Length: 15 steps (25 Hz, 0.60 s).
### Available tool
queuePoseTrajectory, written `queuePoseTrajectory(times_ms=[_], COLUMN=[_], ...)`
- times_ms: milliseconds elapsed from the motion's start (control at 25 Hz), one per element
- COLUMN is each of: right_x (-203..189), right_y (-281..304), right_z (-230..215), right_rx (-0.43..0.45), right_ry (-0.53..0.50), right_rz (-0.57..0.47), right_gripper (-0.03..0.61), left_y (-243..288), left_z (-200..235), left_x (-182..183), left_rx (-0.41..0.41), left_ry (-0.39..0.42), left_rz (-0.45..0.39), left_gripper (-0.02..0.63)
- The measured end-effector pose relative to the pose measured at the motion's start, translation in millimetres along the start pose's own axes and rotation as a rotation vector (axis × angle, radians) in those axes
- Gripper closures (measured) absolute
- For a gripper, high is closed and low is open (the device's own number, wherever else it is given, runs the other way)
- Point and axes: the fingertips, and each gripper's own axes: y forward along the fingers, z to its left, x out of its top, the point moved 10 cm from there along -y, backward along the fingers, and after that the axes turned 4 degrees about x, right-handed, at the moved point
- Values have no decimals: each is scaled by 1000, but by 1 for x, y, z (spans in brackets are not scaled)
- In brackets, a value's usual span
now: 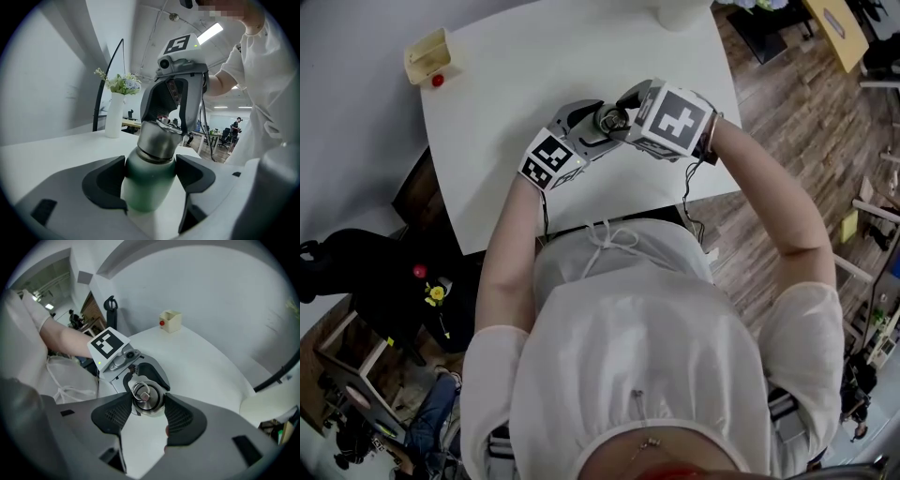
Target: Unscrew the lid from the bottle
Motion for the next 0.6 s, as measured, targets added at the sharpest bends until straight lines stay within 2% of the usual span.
queuePoseTrajectory(times_ms=[280, 440, 520, 600], right_x=[15, 18, 21, 25], right_y=[1, 5, 8, 9], right_z=[-10, -13, -13, -13], right_rx=[87, 170, 206, 229], right_ry=[-251, -371, -476, -538], right_rz=[130, 199, 205, 209], right_gripper=[350, 350, 350, 349], left_y=[-1, -1, -1, 0], left_z=[3, 7, 8, 8], left_x=[0, -5, -6, -7], left_rx=[-6, -11, -11, -12], left_ry=[-9, -18, -21, -22], left_rz=[1, -2, -1, -1], left_gripper=[256, 256, 256, 256])
